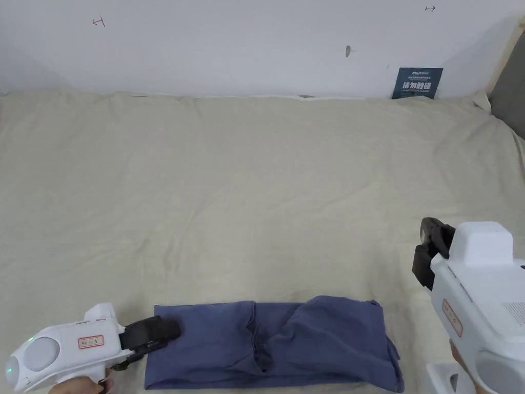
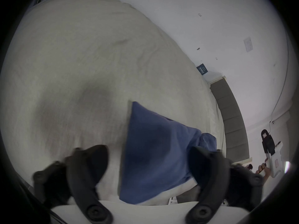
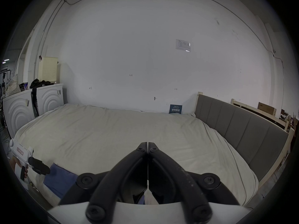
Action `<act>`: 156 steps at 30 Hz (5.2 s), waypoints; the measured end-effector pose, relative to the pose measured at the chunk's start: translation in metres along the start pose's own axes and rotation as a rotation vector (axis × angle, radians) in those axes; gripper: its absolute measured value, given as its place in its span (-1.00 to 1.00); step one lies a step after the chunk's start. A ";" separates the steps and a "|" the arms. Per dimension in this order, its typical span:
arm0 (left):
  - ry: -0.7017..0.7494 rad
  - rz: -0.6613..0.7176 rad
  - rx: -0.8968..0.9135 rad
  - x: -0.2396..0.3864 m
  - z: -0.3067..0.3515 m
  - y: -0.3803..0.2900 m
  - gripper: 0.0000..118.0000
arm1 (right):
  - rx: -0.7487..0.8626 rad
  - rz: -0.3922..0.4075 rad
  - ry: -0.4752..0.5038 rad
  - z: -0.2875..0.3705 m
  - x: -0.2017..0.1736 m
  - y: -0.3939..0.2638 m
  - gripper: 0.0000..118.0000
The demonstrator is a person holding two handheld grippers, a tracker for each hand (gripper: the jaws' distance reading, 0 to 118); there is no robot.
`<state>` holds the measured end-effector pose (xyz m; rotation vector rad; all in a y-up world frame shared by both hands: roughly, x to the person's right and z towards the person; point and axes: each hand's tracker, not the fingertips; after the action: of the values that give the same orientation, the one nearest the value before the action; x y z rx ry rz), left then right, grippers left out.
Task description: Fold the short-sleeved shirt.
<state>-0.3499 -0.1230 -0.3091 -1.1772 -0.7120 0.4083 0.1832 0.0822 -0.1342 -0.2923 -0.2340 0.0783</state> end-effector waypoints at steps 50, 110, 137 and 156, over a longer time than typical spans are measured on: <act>0.255 -0.593 -0.233 0.300 -0.143 0.041 -0.84 | 0.023 -0.061 -0.035 0.027 0.055 -0.006 -0.96; 0.123 -0.843 0.512 0.329 -0.067 -0.030 -1.00 | 0.058 -0.070 -0.041 0.048 0.053 0.004 -0.96; 0.352 -0.742 0.950 0.270 0.115 -0.031 -1.00 | 0.182 -0.002 0.043 0.062 -0.015 0.034 -0.96; 0.359 -0.741 0.932 0.263 0.111 -0.030 -1.00 | 0.109 0.020 0.101 0.030 -0.043 -0.006 -0.96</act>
<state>-0.2403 0.1096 -0.1826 -0.0560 -0.4934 -0.1172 0.1344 0.0800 -0.1141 -0.1897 -0.1259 0.0959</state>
